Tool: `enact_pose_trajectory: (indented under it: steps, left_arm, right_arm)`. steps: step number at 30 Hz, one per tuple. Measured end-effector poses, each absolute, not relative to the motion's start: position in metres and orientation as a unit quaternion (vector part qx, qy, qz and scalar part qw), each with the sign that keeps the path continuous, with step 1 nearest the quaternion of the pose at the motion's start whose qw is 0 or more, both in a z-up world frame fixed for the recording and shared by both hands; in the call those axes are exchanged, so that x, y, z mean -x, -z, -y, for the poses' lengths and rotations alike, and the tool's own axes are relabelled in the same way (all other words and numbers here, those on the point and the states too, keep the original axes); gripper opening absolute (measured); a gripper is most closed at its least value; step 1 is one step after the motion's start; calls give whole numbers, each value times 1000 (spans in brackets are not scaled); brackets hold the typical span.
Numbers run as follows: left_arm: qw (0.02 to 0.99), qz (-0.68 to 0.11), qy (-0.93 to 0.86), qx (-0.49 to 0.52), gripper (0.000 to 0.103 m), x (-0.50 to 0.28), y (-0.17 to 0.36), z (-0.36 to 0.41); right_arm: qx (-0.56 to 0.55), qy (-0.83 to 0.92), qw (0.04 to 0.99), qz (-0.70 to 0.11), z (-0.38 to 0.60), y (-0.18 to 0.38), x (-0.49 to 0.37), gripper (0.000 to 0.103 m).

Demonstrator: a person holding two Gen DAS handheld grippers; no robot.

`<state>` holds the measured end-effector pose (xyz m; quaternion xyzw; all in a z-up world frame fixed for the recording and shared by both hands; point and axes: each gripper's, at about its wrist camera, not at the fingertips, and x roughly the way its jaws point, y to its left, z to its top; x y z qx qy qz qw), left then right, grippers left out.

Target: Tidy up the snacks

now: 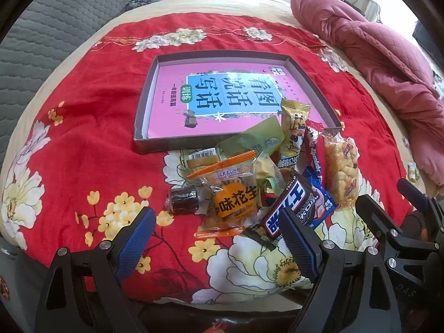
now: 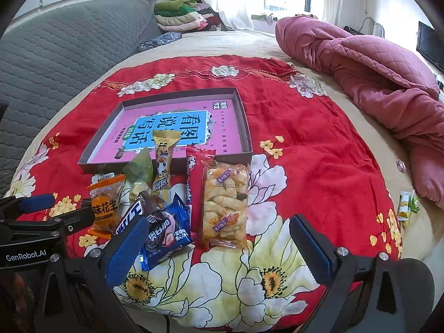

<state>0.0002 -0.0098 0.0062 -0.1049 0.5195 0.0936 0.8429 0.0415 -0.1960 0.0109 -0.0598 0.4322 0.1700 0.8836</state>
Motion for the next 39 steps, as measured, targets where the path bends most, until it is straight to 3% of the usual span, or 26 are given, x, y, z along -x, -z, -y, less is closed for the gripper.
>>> enact_pose_trajectory:
  steps: [39]
  left_arm:
    - [843,-518,-94,107,90,0,0,3]
  right_arm:
    - [55,-167,882,-437,198,-8,-45,102]
